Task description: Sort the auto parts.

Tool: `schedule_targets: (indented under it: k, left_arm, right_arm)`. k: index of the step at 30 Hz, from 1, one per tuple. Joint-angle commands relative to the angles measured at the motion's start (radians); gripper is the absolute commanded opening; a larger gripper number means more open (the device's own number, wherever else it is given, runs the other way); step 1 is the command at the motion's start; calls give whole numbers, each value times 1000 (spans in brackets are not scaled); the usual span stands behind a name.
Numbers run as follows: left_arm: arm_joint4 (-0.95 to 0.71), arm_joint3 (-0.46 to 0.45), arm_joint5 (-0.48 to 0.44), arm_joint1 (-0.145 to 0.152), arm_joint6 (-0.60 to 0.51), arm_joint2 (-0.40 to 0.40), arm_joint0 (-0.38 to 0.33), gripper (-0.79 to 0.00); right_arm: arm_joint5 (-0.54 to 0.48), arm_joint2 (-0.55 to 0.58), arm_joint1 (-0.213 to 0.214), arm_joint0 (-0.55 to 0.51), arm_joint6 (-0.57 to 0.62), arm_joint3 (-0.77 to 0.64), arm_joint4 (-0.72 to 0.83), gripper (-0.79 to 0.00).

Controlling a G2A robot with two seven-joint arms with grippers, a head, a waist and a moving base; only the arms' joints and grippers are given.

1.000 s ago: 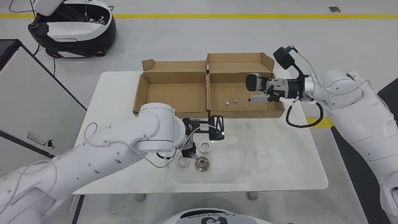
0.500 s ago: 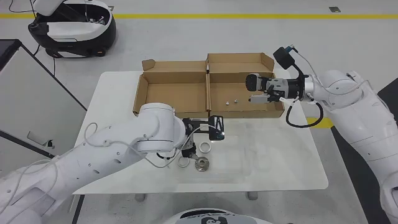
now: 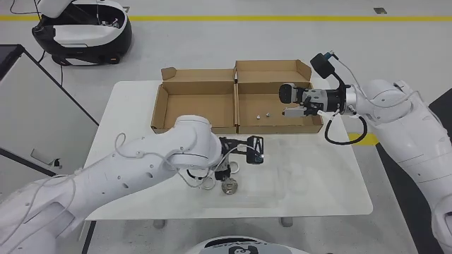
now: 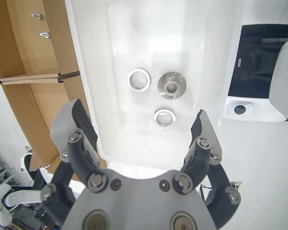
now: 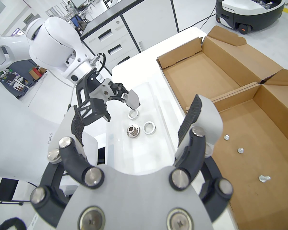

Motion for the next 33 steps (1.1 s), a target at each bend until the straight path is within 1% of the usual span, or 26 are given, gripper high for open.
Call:
schedule_targets:
  k: [1, 2, 4, 5, 7, 8, 11, 13, 16, 18, 24, 26, 29, 33]
  left_arm:
    - [3, 25, 1, -15, 4, 21, -12, 0]
    - [0, 39, 0, -23, 7, 29, -18, -43]
    - [1, 60, -1, -38, 5, 46, -30, -212]
    - [0, 68, 0, -45, 5, 52, -35, -317]
    - [-5, 84, 1, -57, 4, 62, -41, -419]
    - [-6, 91, 1, -62, 0, 67, -44, -440]
    - [-6, 105, -1, -74, 0, 82, -50, -480]
    - [0, 113, -2, -80, 2, 94, -54, -462]
    - [21, 123, -22, -89, 22, 110, -58, -456]
    - [59, 132, -40, -95, 40, 130, -61, -483]
    - [135, 156, -68, -112, 68, 168, -63, -471]
    - [134, 170, -70, -119, 70, 171, -64, -489]
    - [126, 190, -73, -131, 72, 178, -70, -539]
    - [125, 224, -80, -153, 80, 200, -82, -520]
  right_arm:
    - [0, 0, 0, 0, 0, 0, 0, 0]
    - [0, 0, 0, 0, 0, 0, 0, 0]
    - [0, 0, 0, 0, 0, 0, 0, 0]
    - [0, 0, 0, 0, 0, 0, 0, 0]
    - [0, 0, 0, 0, 0, 0, 0, 0]
    - [0, 0, 0, 0, 0, 0, 0, 0]
    - [0, 0, 0, 0, 0, 0, 0, 0]
    - [0, 0, 0, 0, 0, 0, 0, 0]
    - [0, 0, 0, 0, 0, 0, 0, 0]
    - [0, 0, 0, 0, 0, 0, 0, 0]
    - [0, 0, 0, 0, 0, 0, 0, 0]
    - [0, 0, 0, 0, 0, 0, 0, 0]
    - [0, 0, 0, 0, 0, 0, 0, 0]
    - [0, 0, 0, 0, 0, 0, 0, 0]
